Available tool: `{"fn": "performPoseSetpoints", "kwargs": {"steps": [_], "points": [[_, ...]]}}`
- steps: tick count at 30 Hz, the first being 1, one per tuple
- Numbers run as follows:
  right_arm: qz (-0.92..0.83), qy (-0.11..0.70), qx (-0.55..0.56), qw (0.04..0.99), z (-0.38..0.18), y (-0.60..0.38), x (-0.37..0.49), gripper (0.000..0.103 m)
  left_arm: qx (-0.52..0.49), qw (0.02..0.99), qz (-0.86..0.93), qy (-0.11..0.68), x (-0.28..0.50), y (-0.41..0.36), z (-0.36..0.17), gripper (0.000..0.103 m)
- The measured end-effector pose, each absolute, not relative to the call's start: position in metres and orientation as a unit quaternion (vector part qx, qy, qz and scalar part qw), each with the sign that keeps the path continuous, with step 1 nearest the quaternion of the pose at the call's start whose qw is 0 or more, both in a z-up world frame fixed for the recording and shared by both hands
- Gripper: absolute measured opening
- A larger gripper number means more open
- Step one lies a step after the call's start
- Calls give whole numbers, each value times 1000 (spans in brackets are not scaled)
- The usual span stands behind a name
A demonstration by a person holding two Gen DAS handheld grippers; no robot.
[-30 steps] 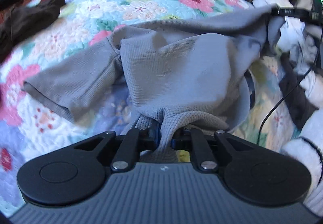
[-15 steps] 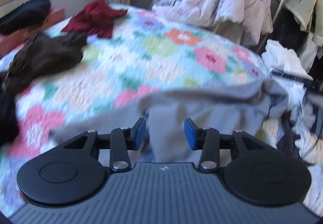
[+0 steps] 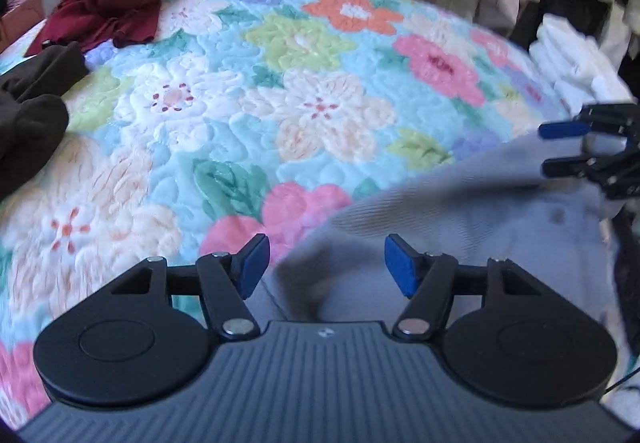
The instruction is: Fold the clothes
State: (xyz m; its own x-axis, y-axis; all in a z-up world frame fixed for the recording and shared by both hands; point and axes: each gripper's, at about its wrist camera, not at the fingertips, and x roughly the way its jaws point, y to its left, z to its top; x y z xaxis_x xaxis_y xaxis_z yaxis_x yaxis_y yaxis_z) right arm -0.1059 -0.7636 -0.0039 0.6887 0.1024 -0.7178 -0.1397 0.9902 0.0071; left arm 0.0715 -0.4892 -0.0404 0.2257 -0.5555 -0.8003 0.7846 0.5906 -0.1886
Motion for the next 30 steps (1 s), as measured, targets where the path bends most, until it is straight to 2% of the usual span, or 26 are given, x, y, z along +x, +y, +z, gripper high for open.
{"fn": "performPoseSetpoints", "kwargs": {"steps": [6, 7, 8, 9, 11, 12, 13, 14, 17, 21, 25, 30], "points": [[87, 443, -89, 888, -30, -759, -87, 56, 174, 746, -440, 469, 75, -503, -65, 67], [87, 446, -102, 885, -33, -756, -84, 57, 182, 747, -441, 462, 72, -505, -66, 53], [88, 444, -95, 887, -32, -755, -88, 58, 179, 754, -436, 458, 68, -506, -64, 33], [89, 440, -77, 890, -30, -755, -95, 59, 169, 761, -431, 455, 64, -507, -62, 3], [92, 433, -42, 896, -24, -755, -109, 57, 156, 775, -432, 434, 51, -506, -50, 3], [93, 429, -24, 898, -21, -755, -116, 51, 165, 784, -435, 410, 41, -506, -42, 3], [95, 425, -6, 900, -18, -755, -123, 19, 173, 792, -438, 389, 31, -504, -33, 3], [96, 420, 12, 902, -16, -755, -130, 3, 171, 798, -442, 373, 23, -501, -23, 3], [100, 406, 65, 906, -7, -756, -151, 3, 122, 810, -445, 362, 3, -479, 9, 3], [104, 386, 136, 907, 4, -756, -180, 4, 54, 802, -451, 387, -33, -441, 33, 3], [108, 363, 206, 902, 15, -756, -208, 5, 70, 788, -444, 421, -72, -419, 26, 2], [136, 424, 246, 861, -21, -736, -242, 5, 80, 752, -435, 489, -99, -407, 5, 3]]}}
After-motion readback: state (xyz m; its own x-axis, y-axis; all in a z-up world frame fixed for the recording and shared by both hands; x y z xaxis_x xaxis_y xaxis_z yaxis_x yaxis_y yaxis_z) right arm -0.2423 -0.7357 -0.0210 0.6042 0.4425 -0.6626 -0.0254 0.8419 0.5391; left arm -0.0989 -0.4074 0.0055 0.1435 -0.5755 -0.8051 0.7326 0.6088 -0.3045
